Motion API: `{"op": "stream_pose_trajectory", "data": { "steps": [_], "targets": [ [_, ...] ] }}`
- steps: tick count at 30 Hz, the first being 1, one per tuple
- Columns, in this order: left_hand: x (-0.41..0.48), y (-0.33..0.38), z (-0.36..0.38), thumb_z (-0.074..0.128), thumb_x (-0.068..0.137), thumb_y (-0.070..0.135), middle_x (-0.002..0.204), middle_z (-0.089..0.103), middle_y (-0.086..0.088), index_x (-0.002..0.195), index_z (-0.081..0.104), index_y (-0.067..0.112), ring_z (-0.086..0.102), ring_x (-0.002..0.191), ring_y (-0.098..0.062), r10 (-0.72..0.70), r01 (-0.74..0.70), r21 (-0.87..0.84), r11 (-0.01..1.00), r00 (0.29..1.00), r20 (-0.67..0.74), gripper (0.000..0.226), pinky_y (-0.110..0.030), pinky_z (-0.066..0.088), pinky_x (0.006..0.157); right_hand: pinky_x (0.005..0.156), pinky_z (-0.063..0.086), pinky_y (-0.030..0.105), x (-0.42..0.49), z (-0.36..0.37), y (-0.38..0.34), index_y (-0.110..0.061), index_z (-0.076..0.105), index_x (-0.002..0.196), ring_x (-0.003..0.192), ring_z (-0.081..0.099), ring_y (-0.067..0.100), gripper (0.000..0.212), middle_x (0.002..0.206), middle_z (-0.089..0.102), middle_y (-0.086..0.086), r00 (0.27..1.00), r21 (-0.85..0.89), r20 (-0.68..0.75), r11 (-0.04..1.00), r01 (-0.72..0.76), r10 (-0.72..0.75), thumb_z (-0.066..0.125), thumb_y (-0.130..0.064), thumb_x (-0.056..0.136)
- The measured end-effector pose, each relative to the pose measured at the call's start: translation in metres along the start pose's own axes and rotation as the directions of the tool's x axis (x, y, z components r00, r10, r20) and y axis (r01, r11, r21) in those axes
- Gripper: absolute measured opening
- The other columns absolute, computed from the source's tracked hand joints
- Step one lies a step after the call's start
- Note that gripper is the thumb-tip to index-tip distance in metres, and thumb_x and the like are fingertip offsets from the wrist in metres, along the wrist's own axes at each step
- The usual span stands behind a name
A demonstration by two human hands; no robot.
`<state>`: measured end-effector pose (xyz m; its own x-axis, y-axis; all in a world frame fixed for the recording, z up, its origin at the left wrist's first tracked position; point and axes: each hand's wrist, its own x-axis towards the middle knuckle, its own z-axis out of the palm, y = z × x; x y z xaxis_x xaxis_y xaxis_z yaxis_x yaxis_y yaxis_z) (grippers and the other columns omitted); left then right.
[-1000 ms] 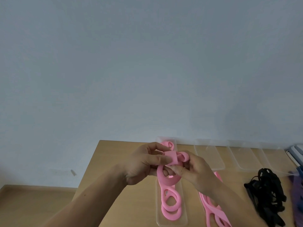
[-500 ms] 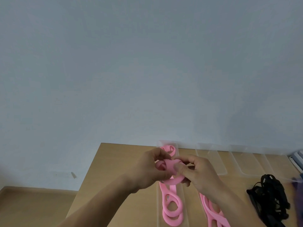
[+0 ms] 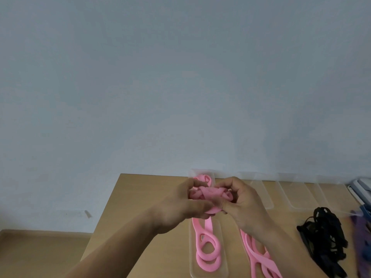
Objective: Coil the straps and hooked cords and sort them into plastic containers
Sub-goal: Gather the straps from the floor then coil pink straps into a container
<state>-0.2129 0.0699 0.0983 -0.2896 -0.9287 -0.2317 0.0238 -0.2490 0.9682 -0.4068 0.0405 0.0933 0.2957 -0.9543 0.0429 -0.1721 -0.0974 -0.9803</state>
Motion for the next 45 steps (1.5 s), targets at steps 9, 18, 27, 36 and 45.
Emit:
{"op": "stream_pose_trajectory", "data": {
  "steps": [9,18,27,36,45],
  "targets": [
    [0.005,0.005,-0.005,0.068,0.090,0.025,0.107,0.072,-0.021,0.110,0.072,0.000,0.071,0.098,-0.035,-0.143,0.155,-0.184,0.971,0.987,0.077,0.032,-0.030,0.057,0.083,0.073,0.050,0.020,-0.007,0.003,0.007,-0.027,0.065,0.097,0.083,0.059,0.007,0.035,0.095,0.065,-0.016,0.966,-0.269,0.084,0.928,0.259,-0.245,0.080,-0.003,0.077],
    [0.005,-0.002,-0.009,0.082,0.075,-0.001,0.094,0.069,-0.020,0.115,0.063,0.002,0.069,0.078,-0.029,0.012,-0.033,-0.144,0.989,0.990,-0.144,0.045,-0.029,0.055,0.074,0.085,0.056,0.027,-0.001,0.004,0.009,-0.041,0.059,0.108,0.098,0.066,0.009,0.049,0.108,0.067,-0.016,0.992,-0.061,0.098,0.994,0.086,-0.079,0.084,-0.025,0.069],
    [0.005,-0.018,-0.011,0.088,0.069,0.012,0.086,0.073,-0.014,0.103,0.067,0.000,0.070,0.077,-0.022,0.124,-0.144,-0.057,0.988,0.957,-0.263,0.042,-0.025,0.055,0.071,0.079,0.058,0.029,0.014,0.006,0.010,-0.039,0.067,0.106,0.088,0.070,0.014,0.024,0.091,0.072,-0.005,0.995,-0.204,0.096,0.979,0.013,0.007,0.075,-0.033,0.084],
    [0.005,-0.028,-0.021,0.082,0.076,0.011,0.095,0.074,-0.013,0.105,0.064,0.001,0.072,0.087,-0.023,0.274,-0.305,-0.118,0.945,0.936,-0.223,0.036,-0.026,0.056,0.075,0.056,0.045,0.023,0.014,0.025,0.006,-0.009,0.068,0.103,0.062,0.054,0.011,0.017,0.073,0.064,0.000,0.974,0.033,0.211,0.995,-0.095,0.086,0.053,-0.016,0.100],
    [0.010,-0.050,-0.049,0.086,0.073,0.034,0.073,0.065,0.013,0.085,0.064,0.026,0.055,0.066,-0.006,0.367,-0.316,0.241,0.918,0.907,-0.205,0.027,-0.023,0.046,0.061,0.061,0.047,0.022,0.023,0.039,0.024,-0.031,0.071,0.106,0.066,0.056,0.007,0.018,0.077,0.064,0.000,0.977,-0.136,0.194,0.989,-0.063,0.089,0.056,-0.023,0.099]
  ]
}}
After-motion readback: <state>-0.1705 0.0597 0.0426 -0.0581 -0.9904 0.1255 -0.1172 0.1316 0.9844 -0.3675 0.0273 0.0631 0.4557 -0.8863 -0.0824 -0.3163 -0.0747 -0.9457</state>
